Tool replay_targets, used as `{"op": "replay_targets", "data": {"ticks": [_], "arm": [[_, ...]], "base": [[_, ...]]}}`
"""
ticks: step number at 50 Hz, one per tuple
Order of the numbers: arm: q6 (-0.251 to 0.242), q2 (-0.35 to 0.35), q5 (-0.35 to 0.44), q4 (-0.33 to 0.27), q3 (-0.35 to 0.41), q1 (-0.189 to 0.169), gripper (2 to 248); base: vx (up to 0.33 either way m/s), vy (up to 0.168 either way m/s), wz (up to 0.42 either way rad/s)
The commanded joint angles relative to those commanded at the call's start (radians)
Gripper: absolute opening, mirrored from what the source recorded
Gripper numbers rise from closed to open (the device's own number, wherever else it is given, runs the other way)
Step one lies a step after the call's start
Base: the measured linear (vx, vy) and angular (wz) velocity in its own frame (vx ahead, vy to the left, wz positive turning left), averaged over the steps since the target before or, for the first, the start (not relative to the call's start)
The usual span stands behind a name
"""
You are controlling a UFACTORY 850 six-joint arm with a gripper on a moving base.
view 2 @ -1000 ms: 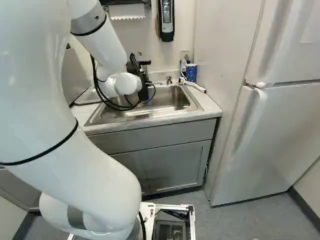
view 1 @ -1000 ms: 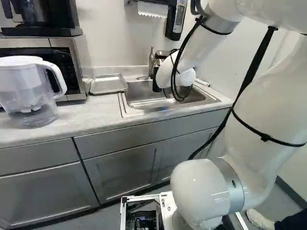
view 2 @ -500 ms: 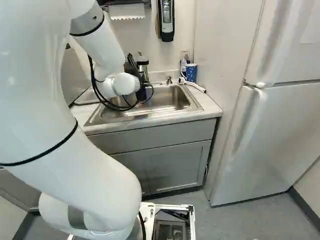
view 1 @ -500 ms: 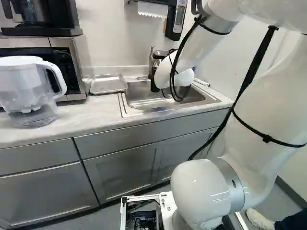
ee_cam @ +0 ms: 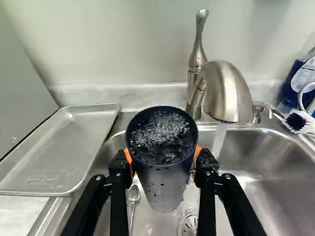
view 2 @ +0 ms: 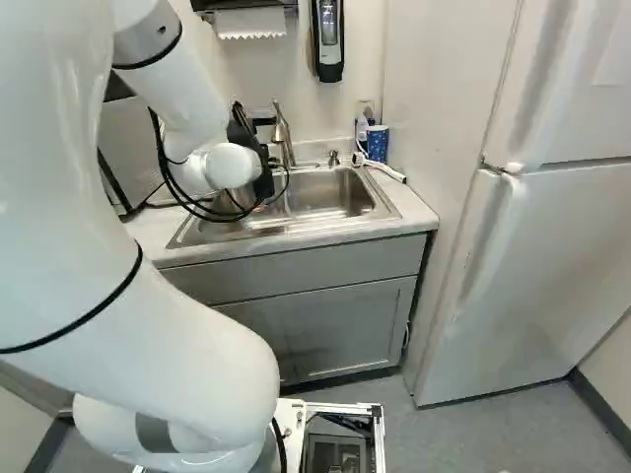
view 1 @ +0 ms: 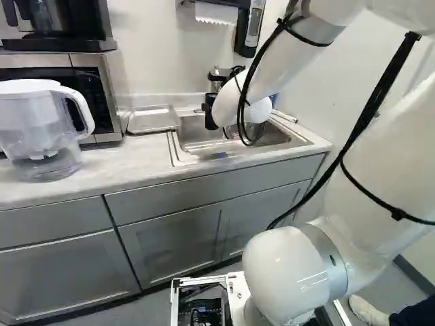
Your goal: Rinse the cup and place it in the tray
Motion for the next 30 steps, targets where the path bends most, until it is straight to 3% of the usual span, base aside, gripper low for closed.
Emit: {"op": "replay_targets", "data": {"ticks": [30], "arm": [[0.0, 0.016, -0.03, 0.0, -0.051, 0.07, 126]], "base": [[0.0, 0.0, 0.0]]}}
